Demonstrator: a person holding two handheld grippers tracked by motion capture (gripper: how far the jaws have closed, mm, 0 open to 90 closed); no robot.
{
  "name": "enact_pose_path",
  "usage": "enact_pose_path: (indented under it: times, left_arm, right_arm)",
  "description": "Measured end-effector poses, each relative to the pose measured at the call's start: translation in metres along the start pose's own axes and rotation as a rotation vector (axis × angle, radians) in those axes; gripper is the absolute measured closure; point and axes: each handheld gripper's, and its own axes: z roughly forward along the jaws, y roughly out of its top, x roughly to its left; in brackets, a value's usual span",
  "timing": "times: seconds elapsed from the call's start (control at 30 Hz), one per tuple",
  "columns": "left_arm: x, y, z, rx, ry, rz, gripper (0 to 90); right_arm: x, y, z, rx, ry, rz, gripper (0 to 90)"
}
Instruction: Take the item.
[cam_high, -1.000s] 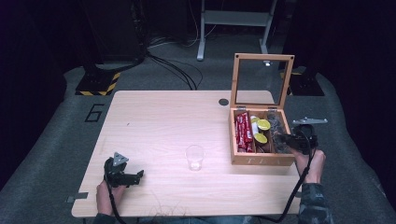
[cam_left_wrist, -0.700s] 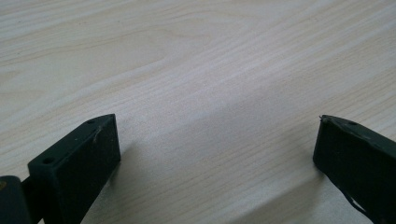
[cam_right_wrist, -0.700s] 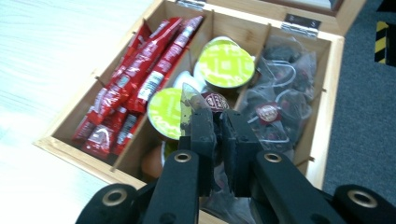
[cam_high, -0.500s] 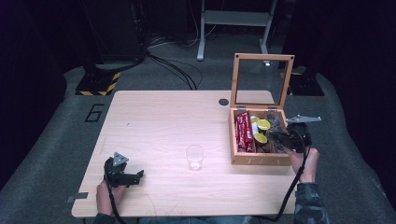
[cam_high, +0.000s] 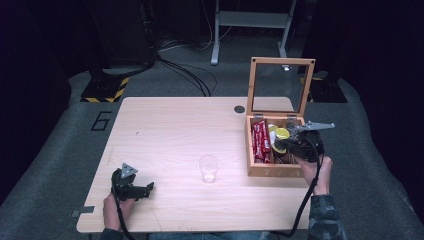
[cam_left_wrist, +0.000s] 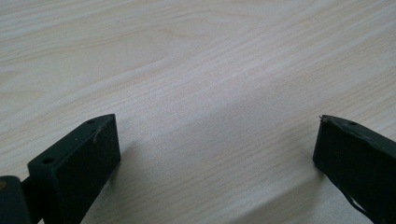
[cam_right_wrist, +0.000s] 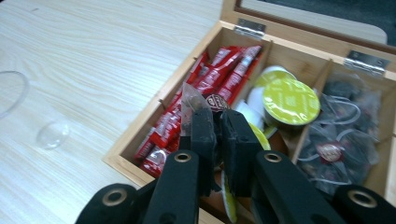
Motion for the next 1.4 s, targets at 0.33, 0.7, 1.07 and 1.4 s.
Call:
enact_pose_path:
  times: [0.33,0.7,1.07,1.4]
  left_arm:
    - [0.0,0.0,0.0,0.001,-0.002,-0.002,0.2]
    - [0.0,0.0,0.0,0.003,-0.003,0.001,0.2]
    - [0.001,0.0,-0.001,0.009,-0.002,0.013,0.2]
    - [0.001,0.0,-0.001,0.009,-0.001,0.012,0.2]
  right_arm:
    - [0.021,0.012,0.006,-0.01,0.046,-0.043,83.7]
    - [0.045,0.022,0.015,-0.027,0.126,-0.079,83.7]
    - [0.066,0.029,0.022,-0.03,0.182,-0.114,83.7]
    - [0.087,0.033,0.031,-0.026,0.245,-0.151,83.7]
